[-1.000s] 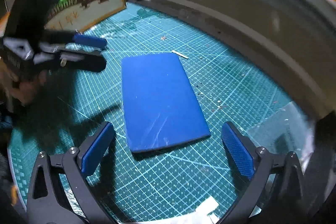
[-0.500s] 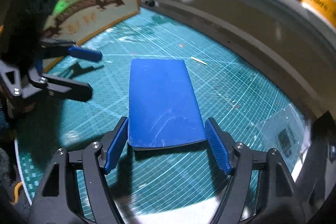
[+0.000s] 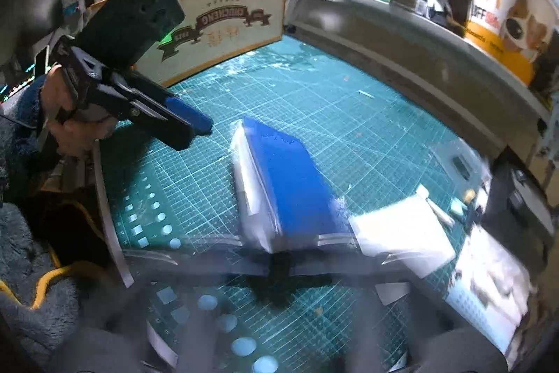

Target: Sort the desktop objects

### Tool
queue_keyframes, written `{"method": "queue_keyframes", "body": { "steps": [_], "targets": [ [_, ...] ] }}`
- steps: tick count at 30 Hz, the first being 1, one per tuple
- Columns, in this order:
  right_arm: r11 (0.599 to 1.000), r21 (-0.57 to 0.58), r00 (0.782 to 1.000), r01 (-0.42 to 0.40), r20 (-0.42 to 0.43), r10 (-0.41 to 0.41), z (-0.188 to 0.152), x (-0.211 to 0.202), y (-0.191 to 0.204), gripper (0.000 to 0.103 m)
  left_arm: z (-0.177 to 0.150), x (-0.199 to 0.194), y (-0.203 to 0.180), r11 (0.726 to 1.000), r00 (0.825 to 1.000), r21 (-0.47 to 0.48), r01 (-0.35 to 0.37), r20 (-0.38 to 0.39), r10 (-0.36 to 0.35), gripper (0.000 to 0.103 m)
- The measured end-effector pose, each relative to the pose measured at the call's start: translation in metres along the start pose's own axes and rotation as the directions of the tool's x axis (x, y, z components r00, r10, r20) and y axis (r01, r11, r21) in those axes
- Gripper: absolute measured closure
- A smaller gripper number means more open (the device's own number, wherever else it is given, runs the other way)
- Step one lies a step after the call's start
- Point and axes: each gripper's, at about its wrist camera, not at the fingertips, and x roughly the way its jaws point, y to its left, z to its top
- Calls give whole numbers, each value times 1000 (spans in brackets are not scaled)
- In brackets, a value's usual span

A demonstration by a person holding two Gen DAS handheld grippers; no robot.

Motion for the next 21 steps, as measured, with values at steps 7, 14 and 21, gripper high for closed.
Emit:
{"method": "queue_keyframes", "body": {
  "steps": [7, 14, 21],
  "targets": [
    [993, -3, 992, 117, -41, -117, -15, -6, -5, 51, -15, 2, -20, 999, 1000, 44, 12, -21, -11, 5],
    [975, 23, 972, 220, -88, -217, -17, 26, -7, 14, -14, -8, -47, 945, 962, 184, -269, 90, 257, 5],
    [975, 169, 984, 141, -135, -119, -9, 38, -21, 33, -12, -5, -57, 886, 916, 236, -400, 127, 380, 5]
  ]
}}
